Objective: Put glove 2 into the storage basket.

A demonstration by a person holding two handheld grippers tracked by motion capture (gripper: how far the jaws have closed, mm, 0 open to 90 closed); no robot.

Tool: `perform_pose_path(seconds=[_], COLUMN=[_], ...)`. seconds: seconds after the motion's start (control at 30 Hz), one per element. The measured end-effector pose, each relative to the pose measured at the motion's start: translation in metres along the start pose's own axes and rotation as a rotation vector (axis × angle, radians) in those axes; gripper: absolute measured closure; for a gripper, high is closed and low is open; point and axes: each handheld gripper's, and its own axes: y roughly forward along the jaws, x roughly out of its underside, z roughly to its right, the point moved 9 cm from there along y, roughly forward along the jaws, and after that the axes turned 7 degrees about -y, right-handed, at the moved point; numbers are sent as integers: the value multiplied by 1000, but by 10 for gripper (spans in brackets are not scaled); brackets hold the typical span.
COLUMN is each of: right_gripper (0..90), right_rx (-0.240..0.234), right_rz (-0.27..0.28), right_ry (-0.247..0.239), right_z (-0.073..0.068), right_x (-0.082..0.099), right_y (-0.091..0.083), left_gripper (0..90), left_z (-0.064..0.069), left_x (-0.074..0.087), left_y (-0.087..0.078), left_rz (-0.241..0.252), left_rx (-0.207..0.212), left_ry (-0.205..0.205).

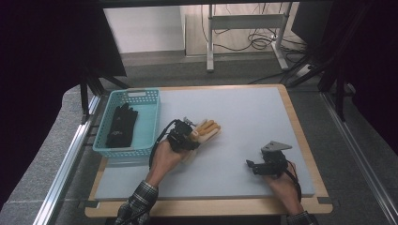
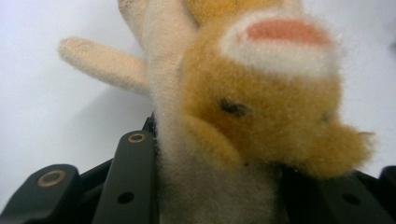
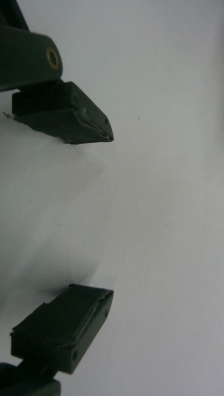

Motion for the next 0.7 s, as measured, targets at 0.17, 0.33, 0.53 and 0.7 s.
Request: perform_pose_path(seconds=[0.17,0.33,0.53,0.7], right_gripper=[193,193,194,193], right_rx=[0,0,0,0], right_rz=[0,0,0,1], right_ry=[0,0,0,0], right_z=[0,0,0,0], right_x=[0,0,0,0], right_y=[0,0,0,0], left_gripper=[593,592,590,587], left_z=[-16,-33,-63,-106], left_x=[-15,-24,-31,-29], left_y=[-26,-48,-78,-106], left_rz=[36,52,79,112], left_rx=[-34,-81,-161,-240], left_ry=[-33,-54,-103,-198])
